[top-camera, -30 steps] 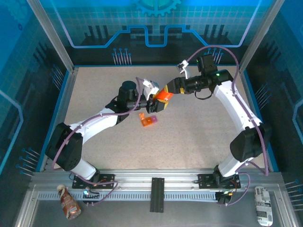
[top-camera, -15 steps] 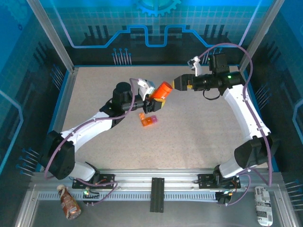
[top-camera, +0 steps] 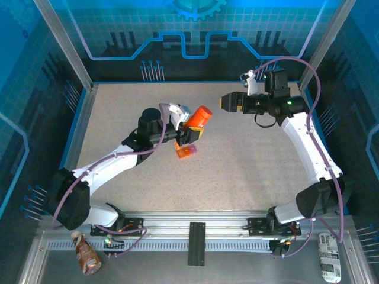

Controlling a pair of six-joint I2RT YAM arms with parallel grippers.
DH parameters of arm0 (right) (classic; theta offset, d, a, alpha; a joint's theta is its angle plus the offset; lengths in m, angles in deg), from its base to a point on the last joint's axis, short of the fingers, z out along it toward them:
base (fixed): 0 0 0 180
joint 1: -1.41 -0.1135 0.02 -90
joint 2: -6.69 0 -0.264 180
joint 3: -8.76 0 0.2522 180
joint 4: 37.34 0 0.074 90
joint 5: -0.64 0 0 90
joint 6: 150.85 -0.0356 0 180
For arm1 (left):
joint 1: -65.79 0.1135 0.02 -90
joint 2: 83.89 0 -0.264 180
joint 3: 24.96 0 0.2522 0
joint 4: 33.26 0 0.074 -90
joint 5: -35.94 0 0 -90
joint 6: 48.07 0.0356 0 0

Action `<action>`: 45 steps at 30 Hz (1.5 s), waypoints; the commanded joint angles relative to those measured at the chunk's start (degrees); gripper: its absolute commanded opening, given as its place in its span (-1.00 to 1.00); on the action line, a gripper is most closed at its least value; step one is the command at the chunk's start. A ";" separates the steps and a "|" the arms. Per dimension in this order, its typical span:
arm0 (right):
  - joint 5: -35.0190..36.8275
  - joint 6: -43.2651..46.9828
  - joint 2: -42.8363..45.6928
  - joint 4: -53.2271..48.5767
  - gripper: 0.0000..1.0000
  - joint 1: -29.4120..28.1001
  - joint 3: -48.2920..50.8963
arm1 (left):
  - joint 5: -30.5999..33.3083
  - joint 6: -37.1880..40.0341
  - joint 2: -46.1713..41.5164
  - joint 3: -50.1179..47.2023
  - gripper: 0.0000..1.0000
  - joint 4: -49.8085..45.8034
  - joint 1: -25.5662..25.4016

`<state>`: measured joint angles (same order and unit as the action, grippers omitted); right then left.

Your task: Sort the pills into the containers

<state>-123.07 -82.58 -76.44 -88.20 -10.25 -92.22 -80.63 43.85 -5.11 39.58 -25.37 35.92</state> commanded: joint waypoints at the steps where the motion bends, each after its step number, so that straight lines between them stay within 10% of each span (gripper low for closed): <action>1: -6.18 -8.45 1.00 9.08 0.52 -1.49 2.84 | 1.74 1.07 -2.34 -0.99 -1.00 3.66 -0.44; 17: -1.88 -11.22 -3.50 11.66 0.46 -12.32 0.89 | 1.71 1.07 -1.44 -1.47 -1.00 4.98 -0.42; 32: -8.20 -9.78 -2.04 20.72 -0.26 -10.68 6.07 | -0.18 -1.11 -1.09 -1.13 -1.00 5.98 -0.42; 41: -28.33 0.25 -2.78 33.95 -0.19 -6.30 8.08 | -9.36 -10.75 0.22 0.64 -1.00 9.68 -0.40; 45: -25.17 -8.55 -2.66 40.09 0.36 -4.89 9.98 | -4.71 -8.64 0.32 0.54 -1.00 8.10 -0.37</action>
<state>-146.00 -85.90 -79.79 -57.93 -16.85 -83.21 -84.78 35.36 -5.42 38.95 -17.94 35.92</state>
